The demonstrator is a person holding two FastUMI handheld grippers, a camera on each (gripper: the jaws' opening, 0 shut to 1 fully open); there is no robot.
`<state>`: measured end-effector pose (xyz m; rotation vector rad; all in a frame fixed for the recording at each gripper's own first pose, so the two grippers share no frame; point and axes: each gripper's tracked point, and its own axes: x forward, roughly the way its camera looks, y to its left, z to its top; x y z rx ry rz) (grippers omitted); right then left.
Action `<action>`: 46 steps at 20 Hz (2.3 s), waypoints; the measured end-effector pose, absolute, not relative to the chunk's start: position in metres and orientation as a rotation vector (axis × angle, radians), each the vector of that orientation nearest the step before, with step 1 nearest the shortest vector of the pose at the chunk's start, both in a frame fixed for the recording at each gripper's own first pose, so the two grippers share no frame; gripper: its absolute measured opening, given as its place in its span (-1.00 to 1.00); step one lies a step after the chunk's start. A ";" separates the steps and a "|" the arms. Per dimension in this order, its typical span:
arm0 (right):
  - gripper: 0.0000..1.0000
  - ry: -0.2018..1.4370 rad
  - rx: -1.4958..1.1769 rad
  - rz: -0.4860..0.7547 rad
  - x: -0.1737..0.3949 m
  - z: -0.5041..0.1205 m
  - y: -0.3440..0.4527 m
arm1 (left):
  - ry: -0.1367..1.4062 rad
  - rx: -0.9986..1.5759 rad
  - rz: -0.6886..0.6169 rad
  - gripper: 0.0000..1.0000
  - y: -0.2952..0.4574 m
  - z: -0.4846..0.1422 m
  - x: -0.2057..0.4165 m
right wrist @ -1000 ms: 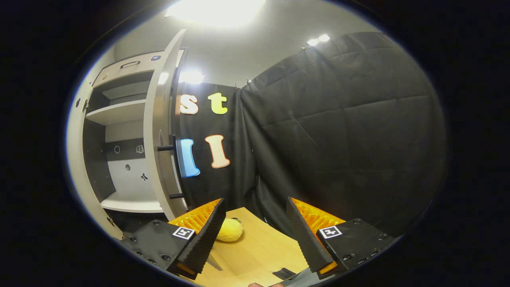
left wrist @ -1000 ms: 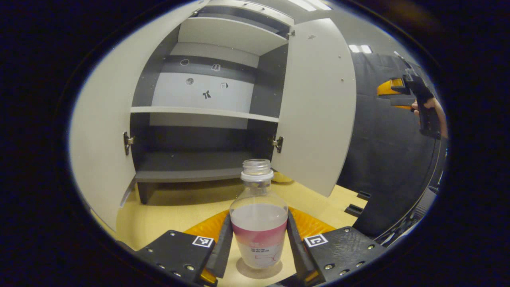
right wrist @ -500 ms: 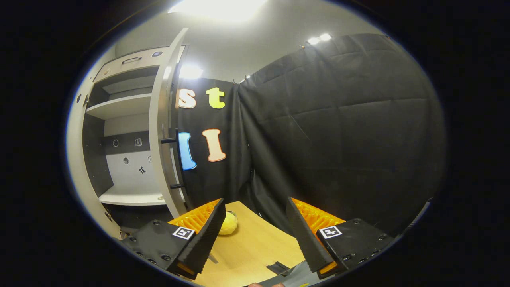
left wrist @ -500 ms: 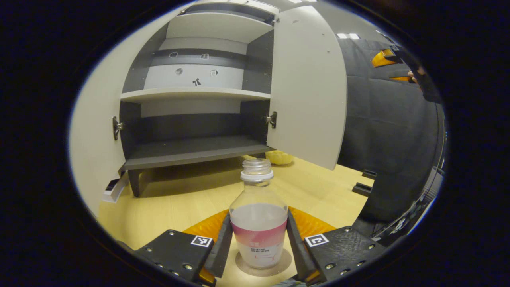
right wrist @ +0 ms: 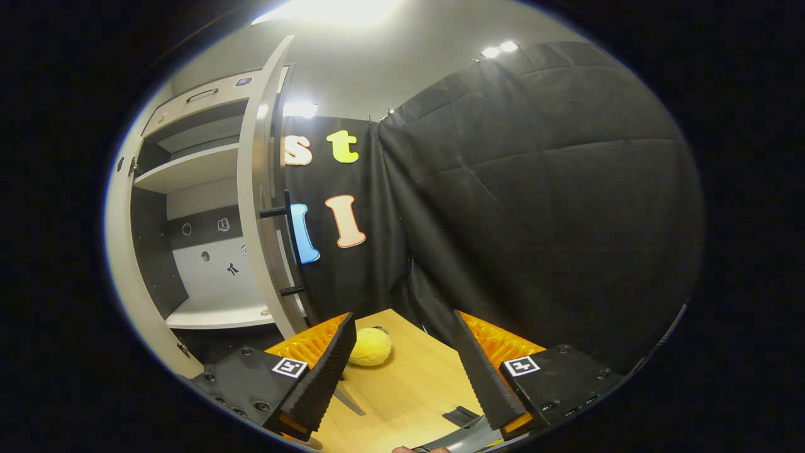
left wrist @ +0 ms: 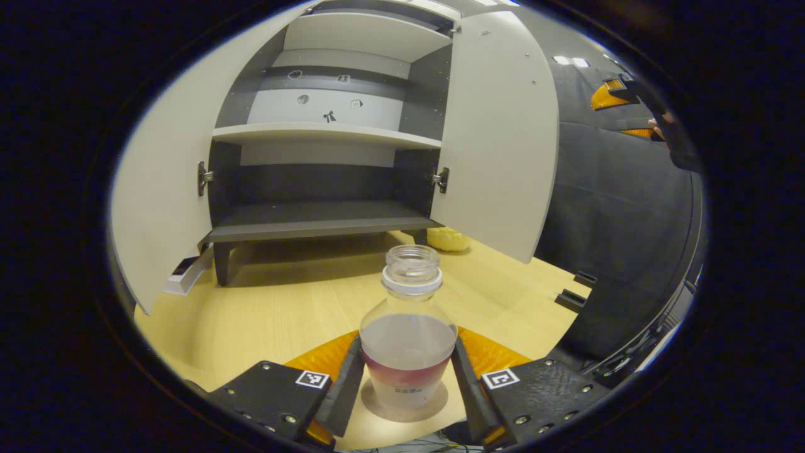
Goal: Grasp the bottle in the cabinet with the left hand and place it on the coaster, then close the right door with the right hand and the left door with the left hand.
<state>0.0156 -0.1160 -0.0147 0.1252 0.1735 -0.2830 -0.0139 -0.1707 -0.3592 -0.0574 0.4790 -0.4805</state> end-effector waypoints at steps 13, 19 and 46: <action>0.94 0.159 0.176 -0.298 0.069 -0.022 -0.136 | 0.432 -0.119 -0.341 0.86 -0.110 -0.235 -0.058; 0.87 0.129 0.214 -0.261 0.116 -0.014 -0.153 | 0.226 -0.019 -0.112 0.86 -0.063 -0.090 -0.002; 0.94 0.191 0.009 0.375 0.178 0.046 -0.084 | 0.165 -0.021 0.254 0.85 -0.041 0.048 0.077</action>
